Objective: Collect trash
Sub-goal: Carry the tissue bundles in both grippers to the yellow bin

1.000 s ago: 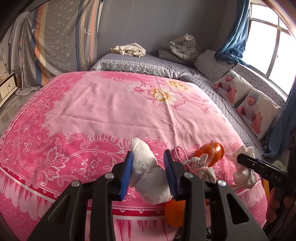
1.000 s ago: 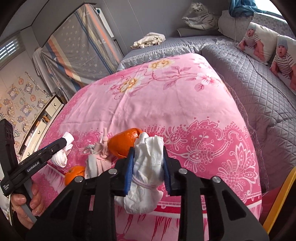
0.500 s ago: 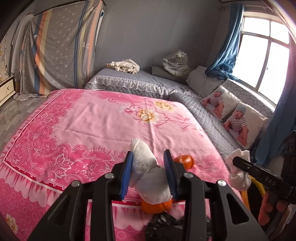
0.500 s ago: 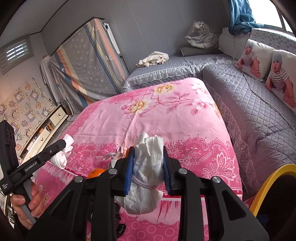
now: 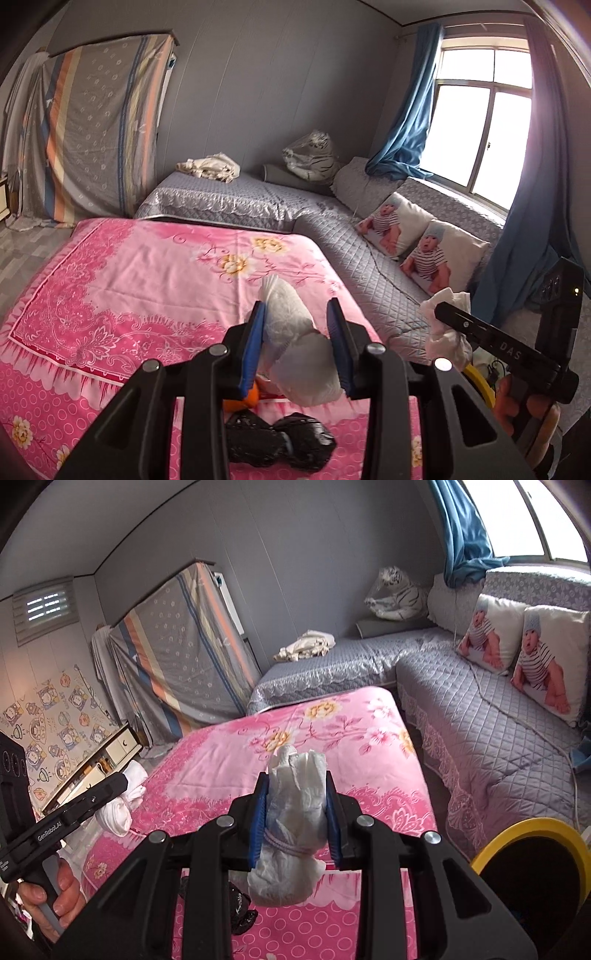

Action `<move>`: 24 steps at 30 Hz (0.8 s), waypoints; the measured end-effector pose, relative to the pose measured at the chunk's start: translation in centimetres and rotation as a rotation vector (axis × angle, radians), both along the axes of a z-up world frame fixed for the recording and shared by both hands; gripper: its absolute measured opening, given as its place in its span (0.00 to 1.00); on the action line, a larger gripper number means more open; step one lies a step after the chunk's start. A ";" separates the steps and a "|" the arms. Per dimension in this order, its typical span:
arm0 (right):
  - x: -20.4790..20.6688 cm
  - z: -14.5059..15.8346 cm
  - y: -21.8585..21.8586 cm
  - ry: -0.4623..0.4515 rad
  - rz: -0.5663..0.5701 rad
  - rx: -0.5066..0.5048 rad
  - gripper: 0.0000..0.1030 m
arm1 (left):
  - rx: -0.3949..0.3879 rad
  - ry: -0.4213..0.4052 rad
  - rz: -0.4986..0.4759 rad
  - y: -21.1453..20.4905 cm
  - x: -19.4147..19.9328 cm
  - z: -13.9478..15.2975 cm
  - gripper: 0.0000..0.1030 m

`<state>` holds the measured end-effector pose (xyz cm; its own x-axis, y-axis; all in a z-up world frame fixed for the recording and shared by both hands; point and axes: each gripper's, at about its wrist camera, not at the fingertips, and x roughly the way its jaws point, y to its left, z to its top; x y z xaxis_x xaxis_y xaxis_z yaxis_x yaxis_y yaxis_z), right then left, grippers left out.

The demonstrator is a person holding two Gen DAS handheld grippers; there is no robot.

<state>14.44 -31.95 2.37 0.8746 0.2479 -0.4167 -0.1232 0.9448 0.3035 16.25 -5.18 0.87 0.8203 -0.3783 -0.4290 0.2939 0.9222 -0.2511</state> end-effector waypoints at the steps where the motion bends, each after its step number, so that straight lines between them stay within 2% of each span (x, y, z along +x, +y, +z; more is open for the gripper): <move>1: -0.7 0.5 -0.3 -0.018 -0.006 -0.002 0.26 | -0.001 -0.011 -0.009 -0.4 -0.5 0.5 0.31; 7: -3.7 2.2 -1.9 -0.093 -0.048 -0.011 0.26 | 0.004 -0.085 -0.033 -2.4 -2.9 2.4 0.31; 12: -5.6 2.9 -3.5 -0.132 -0.099 -0.022 0.26 | 0.002 -0.105 -0.076 -4.3 -4.0 3.2 0.31; 24: -8.7 1.9 -10.0 -0.134 -0.256 -0.005 0.26 | 0.025 -0.128 -0.195 -10.2 -4.8 3.2 0.31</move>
